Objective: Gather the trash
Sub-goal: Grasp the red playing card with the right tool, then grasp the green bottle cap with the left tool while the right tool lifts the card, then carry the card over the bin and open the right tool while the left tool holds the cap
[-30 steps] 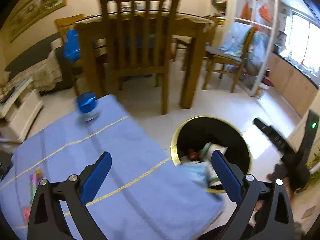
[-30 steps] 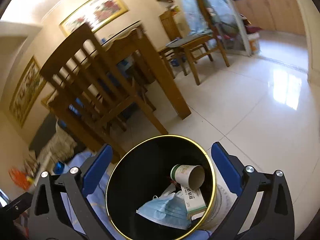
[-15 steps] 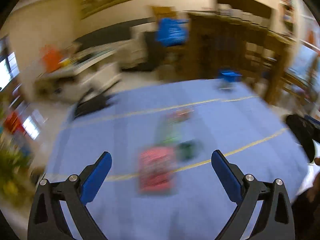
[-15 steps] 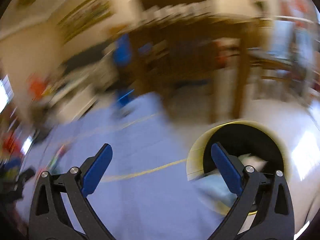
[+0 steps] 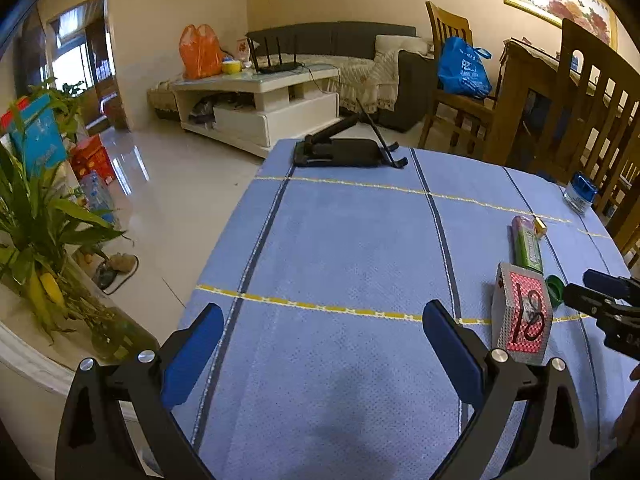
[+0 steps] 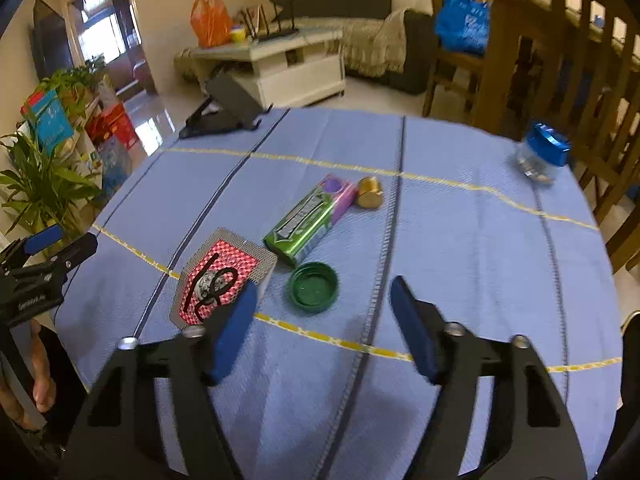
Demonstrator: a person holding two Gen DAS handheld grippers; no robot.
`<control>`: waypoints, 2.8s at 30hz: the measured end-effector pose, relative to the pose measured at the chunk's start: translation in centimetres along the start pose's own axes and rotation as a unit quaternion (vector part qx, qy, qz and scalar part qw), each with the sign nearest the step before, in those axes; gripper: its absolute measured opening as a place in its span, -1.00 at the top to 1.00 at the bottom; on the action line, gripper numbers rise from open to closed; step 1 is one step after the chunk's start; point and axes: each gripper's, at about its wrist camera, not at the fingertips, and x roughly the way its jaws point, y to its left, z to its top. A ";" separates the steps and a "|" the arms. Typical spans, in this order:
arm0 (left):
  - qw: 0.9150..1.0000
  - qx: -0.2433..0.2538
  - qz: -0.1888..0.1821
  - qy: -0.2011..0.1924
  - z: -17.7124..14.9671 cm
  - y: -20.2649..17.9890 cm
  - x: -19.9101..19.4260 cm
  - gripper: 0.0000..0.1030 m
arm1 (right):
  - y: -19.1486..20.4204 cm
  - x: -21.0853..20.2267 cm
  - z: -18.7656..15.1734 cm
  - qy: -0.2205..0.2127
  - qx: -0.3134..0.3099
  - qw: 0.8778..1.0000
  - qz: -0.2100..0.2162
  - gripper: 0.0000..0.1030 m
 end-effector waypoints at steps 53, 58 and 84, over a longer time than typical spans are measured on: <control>0.986 0.062 -0.154 0.027 0.7 -12.8 -0.3 -0.87 | -20.1 -12.3 -6.3 -0.116 0.223 0.966 -0.068 -0.20; 0.987 0.063 -0.134 0.066 0.8 -17.7 2.8 -0.58 | -23.9 -11.2 -8.8 -0.122 0.270 0.955 -0.022 -0.20; 0.981 0.104 -0.152 0.064 -3.4 -15.2 1.4 0.30 | -23.8 -14.2 -8.8 -0.174 0.278 0.945 0.020 -0.20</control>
